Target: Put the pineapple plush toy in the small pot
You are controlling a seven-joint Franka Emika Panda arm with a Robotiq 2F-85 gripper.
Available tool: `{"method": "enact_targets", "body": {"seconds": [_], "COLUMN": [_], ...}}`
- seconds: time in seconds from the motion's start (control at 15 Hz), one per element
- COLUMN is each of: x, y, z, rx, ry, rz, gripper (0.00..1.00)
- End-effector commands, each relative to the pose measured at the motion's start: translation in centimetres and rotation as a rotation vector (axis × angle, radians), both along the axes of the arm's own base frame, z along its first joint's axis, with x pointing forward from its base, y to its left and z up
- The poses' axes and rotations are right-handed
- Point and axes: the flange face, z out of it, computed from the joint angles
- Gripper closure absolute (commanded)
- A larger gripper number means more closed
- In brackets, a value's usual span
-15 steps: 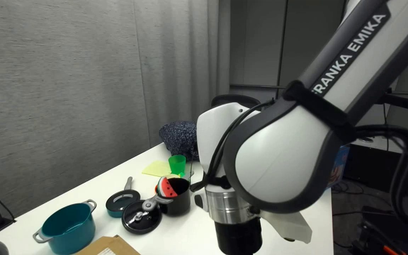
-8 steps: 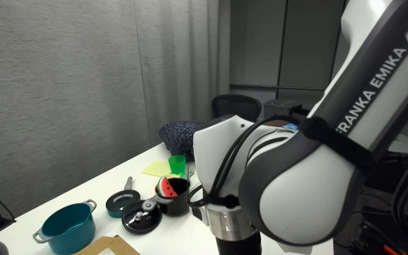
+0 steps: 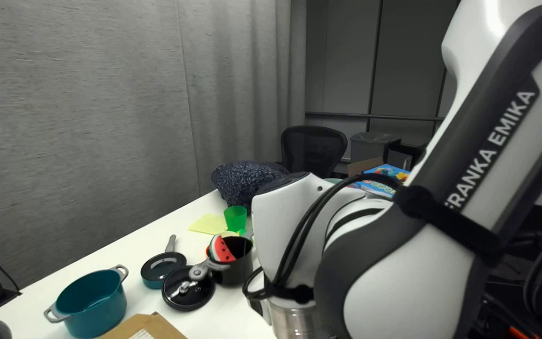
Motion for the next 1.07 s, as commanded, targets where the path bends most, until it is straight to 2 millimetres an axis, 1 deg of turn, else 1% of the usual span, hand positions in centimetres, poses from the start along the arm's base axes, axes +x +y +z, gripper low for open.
{"method": "enact_targets", "body": {"seconds": [0.0, 0.13, 0.27, 0.33, 0.4, 0.53, 0.6, 0.87, 0.93, 1.0], "x": [1.3, 1.9, 2.3, 1.2, 1.1, 0.3, 0.6, 1.3, 1.5, 2.4], "y": [-0.5, -0.9, -0.8, -2.2, -1.8, -1.7, -1.0, 0.4, 0.7, 1.1], "z": [0.8, 1.0, 0.6, 0.6, 0.2, -0.5, -0.8, -1.1, -1.0, -1.0], "rx": [0.116, 0.123, 0.110, 0.099, 0.103, 0.085, 0.081, 0.073, 0.072, 0.067], "ry": [0.031, 0.011, 0.006, 0.004, 0.017, 0.034, 0.037, 0.028, 0.022, 0.009], "rz": [-0.057, -0.102, -0.114, -0.109, -0.105, -0.069, -0.064, -0.050, -0.043, -0.033], "gripper": [0.00, 0.00, 0.00, 0.00, 0.00, 0.00, 0.00, 0.00, 0.06, 0.26]}}
